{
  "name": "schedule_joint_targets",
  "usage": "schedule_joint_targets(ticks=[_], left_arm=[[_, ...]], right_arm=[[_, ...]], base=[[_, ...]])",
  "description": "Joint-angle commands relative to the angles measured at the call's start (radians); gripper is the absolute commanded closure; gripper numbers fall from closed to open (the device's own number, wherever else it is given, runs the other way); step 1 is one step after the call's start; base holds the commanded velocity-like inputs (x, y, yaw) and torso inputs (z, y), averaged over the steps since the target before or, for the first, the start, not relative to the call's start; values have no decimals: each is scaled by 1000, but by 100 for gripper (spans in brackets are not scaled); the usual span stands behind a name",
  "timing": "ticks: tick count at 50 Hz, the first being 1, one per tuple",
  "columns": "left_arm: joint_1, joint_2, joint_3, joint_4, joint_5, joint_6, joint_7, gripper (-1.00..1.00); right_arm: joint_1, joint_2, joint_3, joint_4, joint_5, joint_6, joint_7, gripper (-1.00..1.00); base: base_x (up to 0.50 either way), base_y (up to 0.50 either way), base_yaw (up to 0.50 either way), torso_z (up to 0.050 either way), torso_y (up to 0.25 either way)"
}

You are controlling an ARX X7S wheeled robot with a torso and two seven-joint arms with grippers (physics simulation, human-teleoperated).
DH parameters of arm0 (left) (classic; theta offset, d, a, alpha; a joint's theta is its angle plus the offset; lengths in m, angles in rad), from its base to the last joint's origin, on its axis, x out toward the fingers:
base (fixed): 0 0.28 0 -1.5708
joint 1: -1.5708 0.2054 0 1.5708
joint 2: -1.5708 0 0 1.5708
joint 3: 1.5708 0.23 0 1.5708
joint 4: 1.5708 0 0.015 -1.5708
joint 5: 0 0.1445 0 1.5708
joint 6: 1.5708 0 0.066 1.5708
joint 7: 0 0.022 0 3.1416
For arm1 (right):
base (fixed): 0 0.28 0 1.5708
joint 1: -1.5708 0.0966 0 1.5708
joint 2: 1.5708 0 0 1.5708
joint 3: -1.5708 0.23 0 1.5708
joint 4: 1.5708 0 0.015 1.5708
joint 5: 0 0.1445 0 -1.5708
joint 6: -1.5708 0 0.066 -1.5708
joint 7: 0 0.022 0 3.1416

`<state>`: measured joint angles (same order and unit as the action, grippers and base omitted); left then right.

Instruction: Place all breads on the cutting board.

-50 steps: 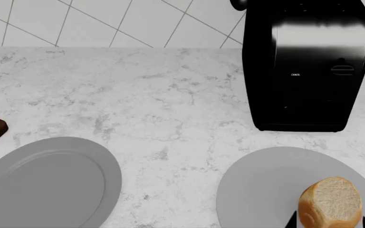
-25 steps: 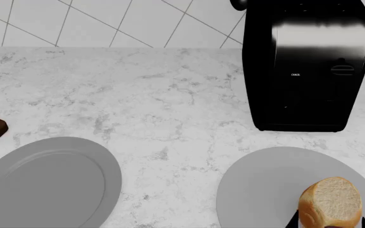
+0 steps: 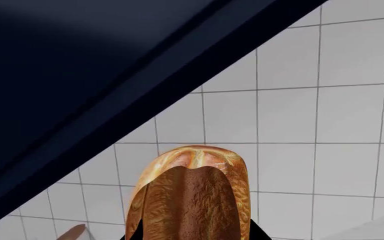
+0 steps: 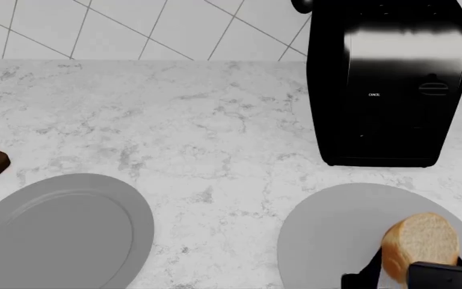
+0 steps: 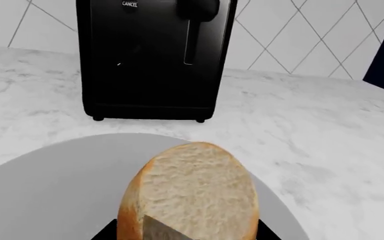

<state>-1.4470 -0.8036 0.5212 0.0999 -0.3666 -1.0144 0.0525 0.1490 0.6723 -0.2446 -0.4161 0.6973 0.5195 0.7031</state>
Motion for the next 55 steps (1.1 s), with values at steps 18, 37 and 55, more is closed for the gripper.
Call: schedule_joint_targets(ticks=[18,37,55], left_arm=[[41,5,-45,46,-44,3,-28,100],[83,-18,-113,130,-100,-16,-43,100],[75,-11,-101,123,-94,-11,-40,100]], right_arm=[[30,83,18,-244,-1,43,40,100],[334,190,80,-540,248,369,226,100],[567,232,101,-591,451,472,287,100]], base=[[0,0,0,0,0],[0,0,0,0,1],[0,0,0,0,1]])
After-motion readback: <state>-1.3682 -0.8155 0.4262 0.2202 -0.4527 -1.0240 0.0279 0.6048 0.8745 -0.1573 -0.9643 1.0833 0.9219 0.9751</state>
